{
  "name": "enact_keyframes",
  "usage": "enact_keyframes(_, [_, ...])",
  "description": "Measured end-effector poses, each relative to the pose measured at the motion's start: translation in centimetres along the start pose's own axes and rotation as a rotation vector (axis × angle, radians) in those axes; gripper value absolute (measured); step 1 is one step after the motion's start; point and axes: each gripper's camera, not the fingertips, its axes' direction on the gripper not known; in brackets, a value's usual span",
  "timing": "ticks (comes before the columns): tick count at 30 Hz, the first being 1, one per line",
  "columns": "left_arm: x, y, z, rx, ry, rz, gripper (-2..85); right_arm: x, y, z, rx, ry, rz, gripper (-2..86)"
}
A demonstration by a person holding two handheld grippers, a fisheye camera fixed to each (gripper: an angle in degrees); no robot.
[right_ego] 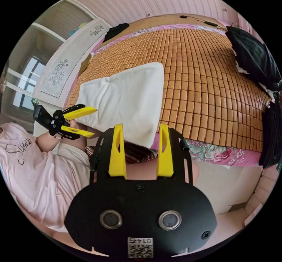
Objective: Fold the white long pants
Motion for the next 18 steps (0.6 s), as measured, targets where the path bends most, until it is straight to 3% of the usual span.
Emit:
enact_keyframes(3, [1.6,-1.8,1.9,-0.006,0.020,0.032,15.6,2.1,1.3,-0.2,-0.033,0.051,-0.017,12.8])
enact_keyframes(7, [4.1,-3.3,5.3,-0.113,-0.008,0.092,16.1,4.8,1.9,-1.5,-0.013,-0.075,-0.004,6.8])
enact_keyframes(12, [5.4,-4.3,7.0,-0.193,-0.073,0.075,13.8,5.7,3.3,-7.1,0.168,-0.228,-0.093,4.1])
enact_keyframes(15, [5.9,-4.7,6.0,-0.243,-0.155,0.078,8.0,5.7,3.9,-8.5,0.178,-0.227,-0.161,4.4])
enact_keyframes(18, [6.1,-4.3,4.3,-0.222,-0.154,0.057,5.8,9.2,5.3,-10.8,0.307,-0.212,-0.031,5.6])
